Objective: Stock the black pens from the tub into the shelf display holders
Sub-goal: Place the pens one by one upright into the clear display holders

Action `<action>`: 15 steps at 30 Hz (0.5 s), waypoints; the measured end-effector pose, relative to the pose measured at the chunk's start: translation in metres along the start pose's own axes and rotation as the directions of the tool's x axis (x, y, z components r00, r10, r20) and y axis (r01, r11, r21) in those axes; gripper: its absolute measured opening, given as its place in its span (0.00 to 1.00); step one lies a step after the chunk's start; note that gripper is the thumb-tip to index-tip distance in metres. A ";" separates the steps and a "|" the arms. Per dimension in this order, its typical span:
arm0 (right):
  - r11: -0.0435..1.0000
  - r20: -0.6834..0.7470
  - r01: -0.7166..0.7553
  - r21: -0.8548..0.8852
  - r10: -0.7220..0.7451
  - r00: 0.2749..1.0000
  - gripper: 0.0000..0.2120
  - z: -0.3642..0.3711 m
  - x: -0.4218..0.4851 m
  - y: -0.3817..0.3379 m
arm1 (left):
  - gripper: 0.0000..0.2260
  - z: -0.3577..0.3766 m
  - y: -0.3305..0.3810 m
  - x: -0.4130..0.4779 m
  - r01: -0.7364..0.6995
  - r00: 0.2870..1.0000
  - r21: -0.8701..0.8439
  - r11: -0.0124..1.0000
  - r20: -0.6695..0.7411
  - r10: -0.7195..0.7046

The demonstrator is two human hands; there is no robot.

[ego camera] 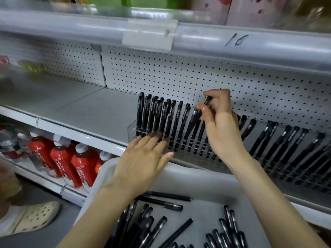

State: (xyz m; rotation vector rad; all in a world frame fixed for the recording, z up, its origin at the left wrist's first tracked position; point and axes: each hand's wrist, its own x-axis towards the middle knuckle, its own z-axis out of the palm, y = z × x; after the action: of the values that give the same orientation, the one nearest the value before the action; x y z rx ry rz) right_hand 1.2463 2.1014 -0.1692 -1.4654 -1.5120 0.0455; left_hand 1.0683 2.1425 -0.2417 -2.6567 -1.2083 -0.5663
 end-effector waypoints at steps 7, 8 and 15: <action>0.993 0.080 0.001 -0.115 0.008 0.997 0.12 0.011 0.005 0.011 | 0.24 0.001 -0.001 -0.001 0.003 1.000 -0.011 1.000 -0.011 -0.003; 0.991 0.078 0.013 -0.133 -0.003 0.997 0.12 0.013 0.006 0.012 | 0.24 0.002 -0.001 -0.001 0.006 1.000 -0.012 1.000 -0.014 -0.006; 0.971 0.050 0.106 -0.215 -0.097 0.994 0.13 0.015 0.007 0.019 | 0.25 0.004 -0.003 -0.001 0.008 1.000 -0.007 1.000 -0.024 -0.008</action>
State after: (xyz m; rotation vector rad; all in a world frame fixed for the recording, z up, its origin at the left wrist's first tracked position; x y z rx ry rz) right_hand 1.2520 2.1202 -0.1848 -1.5631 -1.6635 -0.1587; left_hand 1.0666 2.1447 -0.2462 -2.6437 -1.2134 -0.6034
